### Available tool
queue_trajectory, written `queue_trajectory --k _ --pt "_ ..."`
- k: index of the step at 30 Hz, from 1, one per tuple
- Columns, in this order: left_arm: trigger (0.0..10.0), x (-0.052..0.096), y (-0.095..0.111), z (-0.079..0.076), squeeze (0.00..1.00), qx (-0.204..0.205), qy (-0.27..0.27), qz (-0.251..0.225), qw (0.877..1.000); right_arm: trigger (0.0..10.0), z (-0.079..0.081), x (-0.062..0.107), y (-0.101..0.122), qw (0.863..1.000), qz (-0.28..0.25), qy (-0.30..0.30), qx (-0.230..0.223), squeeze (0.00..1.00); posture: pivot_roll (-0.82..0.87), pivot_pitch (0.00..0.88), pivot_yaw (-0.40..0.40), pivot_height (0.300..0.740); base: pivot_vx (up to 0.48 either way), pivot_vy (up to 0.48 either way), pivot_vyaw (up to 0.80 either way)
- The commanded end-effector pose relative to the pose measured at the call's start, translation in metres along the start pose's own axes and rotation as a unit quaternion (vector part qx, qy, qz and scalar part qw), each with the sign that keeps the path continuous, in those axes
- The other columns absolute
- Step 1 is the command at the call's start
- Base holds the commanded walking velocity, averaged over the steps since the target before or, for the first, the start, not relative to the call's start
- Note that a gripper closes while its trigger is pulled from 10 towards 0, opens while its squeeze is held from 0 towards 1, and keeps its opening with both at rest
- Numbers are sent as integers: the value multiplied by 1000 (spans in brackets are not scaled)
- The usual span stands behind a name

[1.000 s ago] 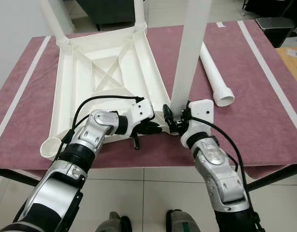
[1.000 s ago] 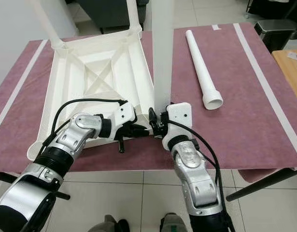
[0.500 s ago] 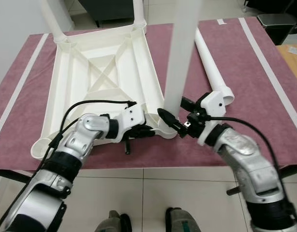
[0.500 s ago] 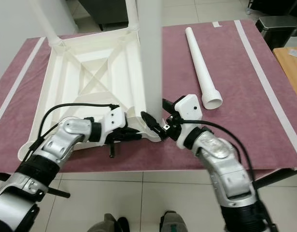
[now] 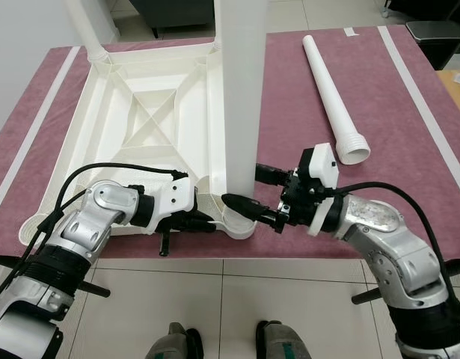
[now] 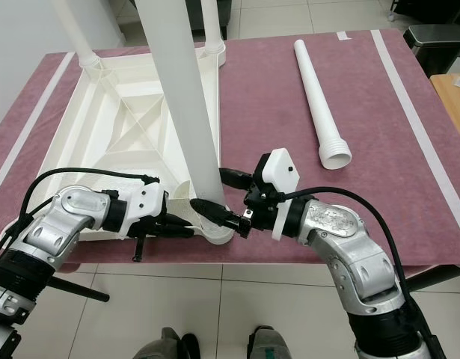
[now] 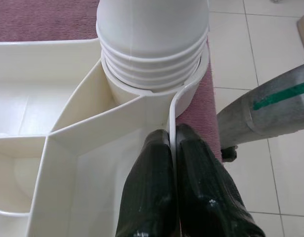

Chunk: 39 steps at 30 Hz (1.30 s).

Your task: Building children table

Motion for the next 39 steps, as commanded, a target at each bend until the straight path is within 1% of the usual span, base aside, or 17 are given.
queue_trajectory --k 1,3,10,13,14,18,20,21,22,24,26,32,33,34,36,37,39 --pt "0 0 1 -18 0 -3 -81 0 997 667 6 -4 1 1000 -11 15 -8 0 -119 148 132 740 0 0 0" --pt "0 -3 4 -15 0 -2 -75 -8 997 0 6 -3 -3 1000 -5 6 -11 0 -122 148 133 740 0 0 0" --pt "0 -12 13 -3 0 5 -42 -33 999 0 -6 2 -23 998 29 -62 -11 0 -125 147 133 740 0 0 0" --pt "0 -21 24 15 0 17 1 -61 998 0 -34 11 -51 978 88 -190 4 0 -126 147 133 740 0 0 0" --pt "0 -21 24 15 0 17 1 -61 998 0 -34 11 -51 978 88 -190 4 0 -126 147 133 740 0 0 0" --pt "0 -30 42 32 0 14 25 -85 996 0 -63 30 -74 920 168 -353 20 0 -126 148 133 740 0 0 0" --pt "0 -32 47 36 0 12 29 -90 995 0 -69 35 -79 900 184 -396 8 0 -127 147 134 740 0 0 0" --pt "0 -32 47 36 0 12 29 -90 995 0 -69 35 -79 900 184 -396 8 0 -127 147 134 740 0 0 0" --pt "0 -36 53 42 0 10 35 -97 995 0 -74 43 -84 870 206 -448 -5 0 -129 147 135 740 0 0 0" --pt "0 -36 53 42 0 10 35 -97 995 0 -74 43 -84 870 206 -448 -5 0 -129 147 135 740 0 0 0" --pt "0 -47 67 50 0 5 38 -111 993 0 -78 54 -90 806 229 -545 -41 0 -140 152 140 740 0 0 0" --pt "0 -51 68 50 0 4 33 -112 993 0 -78 47 -83 792 211 -571 -42 0 -142 156 143 740 0 0 0" --pt "0 -51 67 50 0 5 32 -111 993 8196 -80 45 -79 794 200 -572 -35 0 -138 159 142 740 0 0 0" --pt "0 -50 66 49 0 6 31 -110 993 10000 -81 40 -73 806 184 -562 -24 0 -135 160 141 740 0 0 0" --pt "0 -49 64 48 0 7 30 -108 994 10000 -83 36 -63 813 160 -559 -6 0 -133 160 140 740 0 0 0" --pt "0 -49 63 47 0 8 29 -108 994 10000 -83 32 -58 824 143 -549 -11 1000 -133 160 140 740 0 0 0" --pt "0 -48 62 47 0 8 27 -107 994 10000 -85 29 -51 831 120 -544 -13 1000 -133 160 140 740 0 0 0"
Point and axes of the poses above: a point about 5 cm out from each wrist's last joint towards the gripper, its own x axis pointing back from the gripper into the wrist, its own y axis along the axis of the wrist's last joint, z = x × y, the point moved 5 cm from there along -x, pointing out of the wrist towards the gripper, and after that the axes turned 6 degrees about x, right-handed, at the moved point
